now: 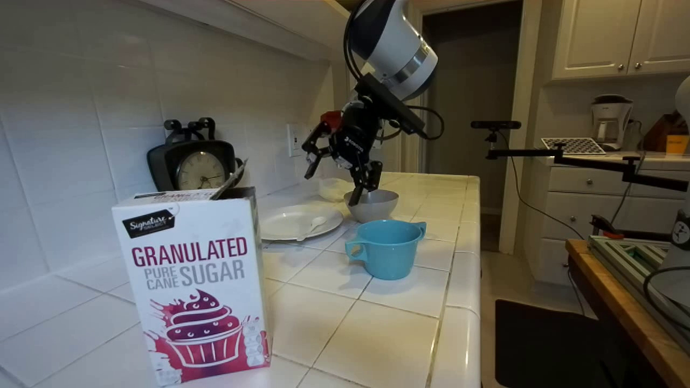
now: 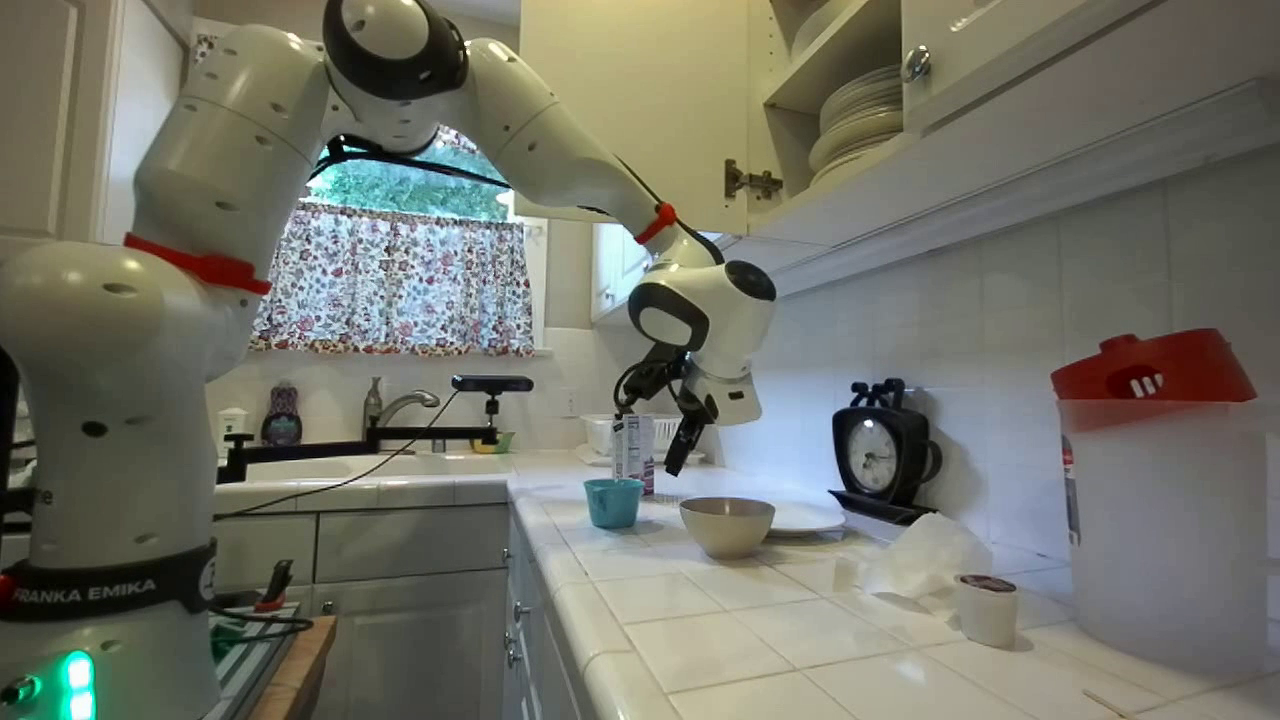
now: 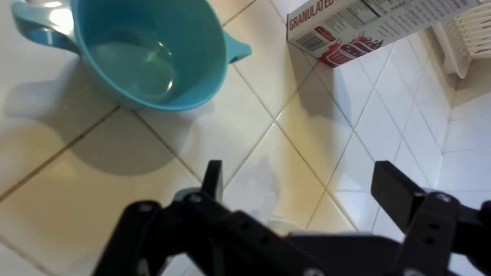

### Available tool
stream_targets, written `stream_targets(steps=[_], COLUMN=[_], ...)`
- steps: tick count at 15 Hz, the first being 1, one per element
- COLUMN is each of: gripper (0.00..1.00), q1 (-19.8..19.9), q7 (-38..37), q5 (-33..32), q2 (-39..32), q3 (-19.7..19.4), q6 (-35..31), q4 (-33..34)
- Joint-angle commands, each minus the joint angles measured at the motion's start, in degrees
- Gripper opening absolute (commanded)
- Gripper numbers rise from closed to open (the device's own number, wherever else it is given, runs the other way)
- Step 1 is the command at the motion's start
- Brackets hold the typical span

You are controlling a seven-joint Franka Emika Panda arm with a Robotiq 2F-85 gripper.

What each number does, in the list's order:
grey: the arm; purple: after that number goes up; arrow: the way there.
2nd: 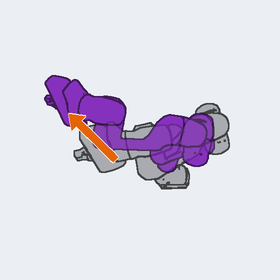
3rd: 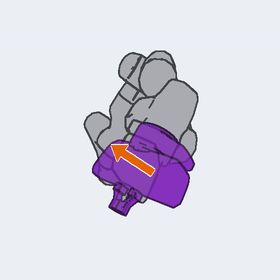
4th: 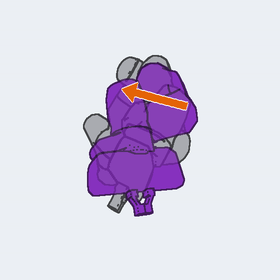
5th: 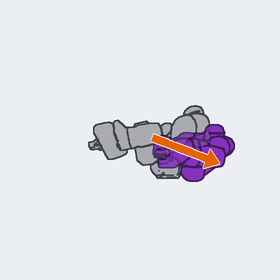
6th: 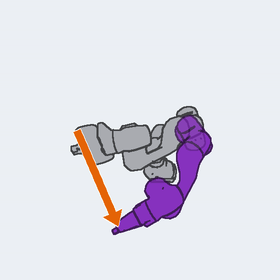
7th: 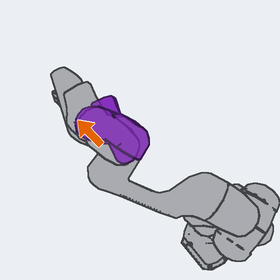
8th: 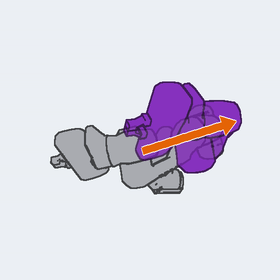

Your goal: Use the plastic spoon to stir the contents of the ceramic bowl

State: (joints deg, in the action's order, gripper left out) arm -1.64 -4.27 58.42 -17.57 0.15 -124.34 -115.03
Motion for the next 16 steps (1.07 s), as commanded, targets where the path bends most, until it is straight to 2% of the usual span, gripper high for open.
stream_targets(steps=[1, 5, 8, 11, 15, 16], gripper=[1.00, 1.00, 1.00, 1.00, 1.00, 1.00], q1=[-1.33, -1.61, -1.46, -1.39, -2.23, -1.22], q7=[-8.23, -15.43, -19.13, -21.68, -25.27, -22.47], q5=[-10.89, -22.20, -26.20, -27.58, -28.04, -27.31], q2=[-0.99, -2.91, -4.72, -7.03, -9.55, -8.28], q3=[-0.88, -0.87, -0.54, -0.23, 0.17, 0.85], q6=[1.04, 2.22, 0.51, -0.84, -6.83, -6.09], q4=[3.22, 7.80, 10.31, 12.55, 13.88, 12.04])
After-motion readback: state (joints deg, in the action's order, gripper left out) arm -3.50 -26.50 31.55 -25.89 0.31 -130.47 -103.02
